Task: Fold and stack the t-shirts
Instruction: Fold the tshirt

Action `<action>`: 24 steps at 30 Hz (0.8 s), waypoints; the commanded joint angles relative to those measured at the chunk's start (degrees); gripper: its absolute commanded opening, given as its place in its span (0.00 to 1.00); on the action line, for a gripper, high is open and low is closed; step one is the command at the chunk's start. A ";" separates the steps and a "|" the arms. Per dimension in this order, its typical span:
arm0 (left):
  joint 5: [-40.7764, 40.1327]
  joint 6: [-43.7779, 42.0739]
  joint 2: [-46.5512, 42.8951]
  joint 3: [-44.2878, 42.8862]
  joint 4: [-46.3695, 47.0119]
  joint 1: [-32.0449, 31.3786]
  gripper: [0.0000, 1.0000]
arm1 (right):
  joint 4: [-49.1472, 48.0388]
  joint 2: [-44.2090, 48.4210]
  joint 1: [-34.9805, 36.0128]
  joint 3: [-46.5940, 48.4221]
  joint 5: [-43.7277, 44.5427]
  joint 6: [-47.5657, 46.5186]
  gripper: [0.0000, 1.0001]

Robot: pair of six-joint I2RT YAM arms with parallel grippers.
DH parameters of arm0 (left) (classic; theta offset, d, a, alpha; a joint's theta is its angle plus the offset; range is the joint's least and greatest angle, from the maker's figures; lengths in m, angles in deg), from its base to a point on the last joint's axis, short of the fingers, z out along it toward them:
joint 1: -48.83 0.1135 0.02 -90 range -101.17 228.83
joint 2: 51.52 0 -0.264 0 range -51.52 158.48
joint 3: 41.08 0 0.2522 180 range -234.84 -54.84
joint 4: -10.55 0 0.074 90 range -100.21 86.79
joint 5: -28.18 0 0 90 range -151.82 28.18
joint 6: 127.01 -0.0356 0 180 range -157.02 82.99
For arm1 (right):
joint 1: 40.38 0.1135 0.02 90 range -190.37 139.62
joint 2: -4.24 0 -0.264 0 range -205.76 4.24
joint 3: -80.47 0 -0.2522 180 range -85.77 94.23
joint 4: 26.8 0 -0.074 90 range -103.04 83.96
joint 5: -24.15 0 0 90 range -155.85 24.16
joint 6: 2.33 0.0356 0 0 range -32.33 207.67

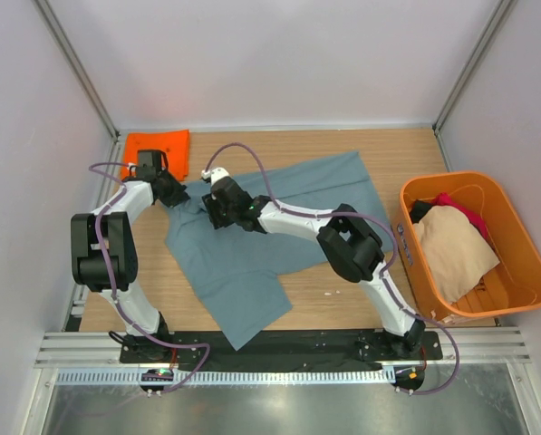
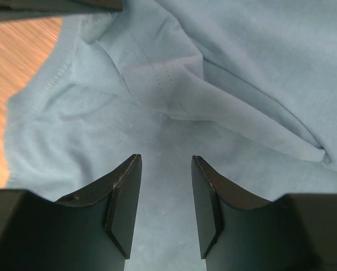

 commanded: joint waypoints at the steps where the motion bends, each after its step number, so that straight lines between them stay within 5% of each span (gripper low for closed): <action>1: 0.73 -1.00 -1.41 -0.41 0.11 0.37 0.00 | -1.29 -2.29 1.72 2.47 11.91 -5.95 0.47; 16: 1.69 -1.35 -2.55 1.17 0.20 1.51 0.00 | -0.41 -11.00 1.89 15.91 15.35 -5.95 0.45; 24: 2.75 -1.00 -2.38 1.61 0.64 1.87 0.00 | 0.82 -12.76 1.89 18.12 14.39 -4.89 0.24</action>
